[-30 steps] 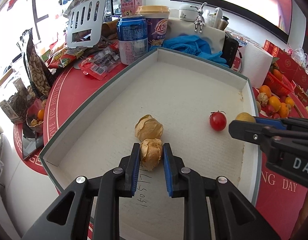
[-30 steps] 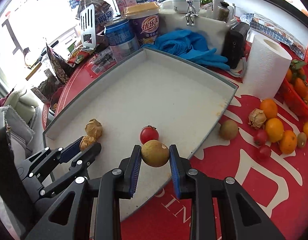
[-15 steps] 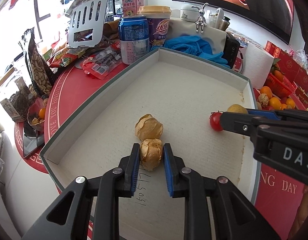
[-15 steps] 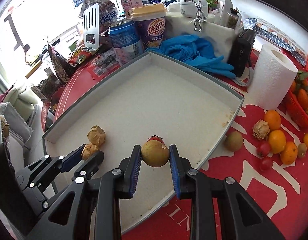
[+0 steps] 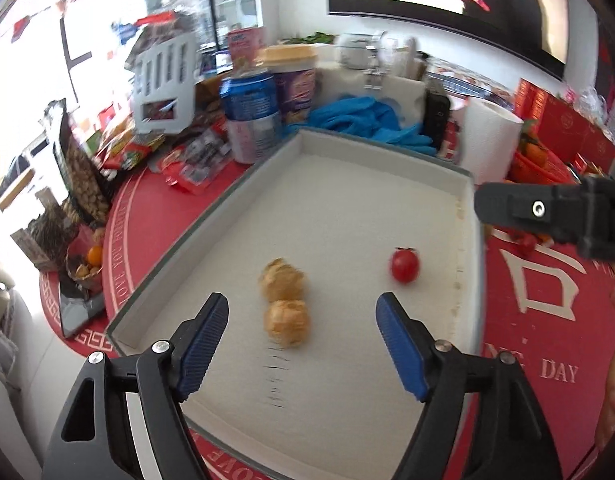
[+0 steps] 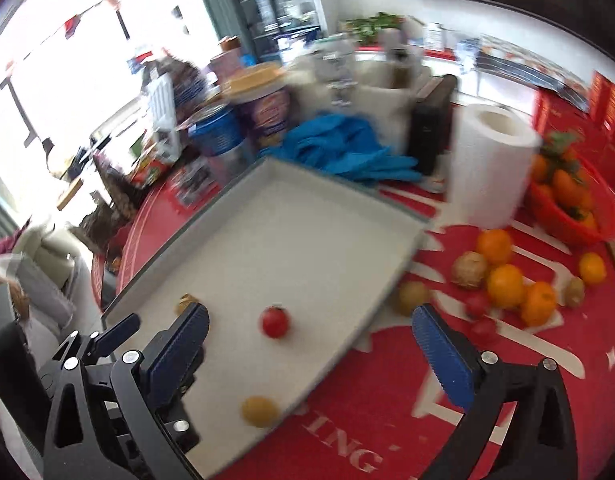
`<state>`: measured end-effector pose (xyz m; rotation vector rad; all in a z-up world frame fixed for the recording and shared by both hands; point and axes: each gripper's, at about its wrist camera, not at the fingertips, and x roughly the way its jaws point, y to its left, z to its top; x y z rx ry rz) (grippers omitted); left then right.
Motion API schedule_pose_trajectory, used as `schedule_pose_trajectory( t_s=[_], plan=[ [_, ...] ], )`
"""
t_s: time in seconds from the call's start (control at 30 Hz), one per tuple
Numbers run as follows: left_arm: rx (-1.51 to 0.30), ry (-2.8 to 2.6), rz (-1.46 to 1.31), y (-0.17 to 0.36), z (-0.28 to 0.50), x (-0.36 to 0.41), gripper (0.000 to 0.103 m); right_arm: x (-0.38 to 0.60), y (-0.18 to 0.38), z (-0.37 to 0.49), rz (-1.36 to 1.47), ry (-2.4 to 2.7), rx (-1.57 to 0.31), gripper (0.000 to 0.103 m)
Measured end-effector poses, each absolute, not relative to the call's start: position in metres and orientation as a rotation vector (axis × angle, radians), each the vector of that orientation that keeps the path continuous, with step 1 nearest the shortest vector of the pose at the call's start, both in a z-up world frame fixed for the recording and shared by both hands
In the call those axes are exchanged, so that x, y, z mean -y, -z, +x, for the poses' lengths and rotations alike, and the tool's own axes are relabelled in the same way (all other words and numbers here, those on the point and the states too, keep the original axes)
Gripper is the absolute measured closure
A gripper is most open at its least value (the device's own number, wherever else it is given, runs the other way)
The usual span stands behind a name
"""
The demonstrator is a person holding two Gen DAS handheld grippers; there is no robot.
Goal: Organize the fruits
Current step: 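Move both grippers back toward the fruits on the table, then grasp a red cherry tomato with the left gripper while the right gripper grasps a kiwi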
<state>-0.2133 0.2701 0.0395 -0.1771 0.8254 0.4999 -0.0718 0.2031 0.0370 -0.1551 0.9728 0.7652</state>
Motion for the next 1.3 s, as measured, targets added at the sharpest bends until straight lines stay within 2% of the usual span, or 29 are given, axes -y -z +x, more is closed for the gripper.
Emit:
schedule_pose_trajectory(
  t_s=[0.33,0.7,0.93,1.2,1.27,1.3],
  plan=[
    [-0.866,-0.287,-0.114,-0.052,-0.184,-0.201,0.022,-0.091,-0.012,-0.031,-0.134,-0.485,-1.041,0.001],
    [-0.967,-0.168,-0.081,-0.036,-0.105,-0.138,0.023,0.0,0.015,-0.018,-0.203,-0.32,-1.07,0.001],
    [-1.049,-0.197,-0.129,-0.014,-0.058,-0.127,0.036,0.009,0.018,-0.023,-0.243,-0.337,-1.019,0.001],
    [-1.027,-0.277,-0.17,-0.012,-0.039,-0.128,0.04,0.009,0.02,-0.027,-0.246,-0.353,-0.996,0.0],
    [-1.017,-0.283,-0.17,-0.012,-0.038,-0.128,0.051,0.009,0.02,-0.027,-0.247,-0.353,-0.995,0.0],
    [-1.01,-0.285,-0.167,-0.013,-0.038,-0.127,0.065,0.009,0.02,-0.027,-0.246,-0.353,-0.996,0.0]
  ],
)
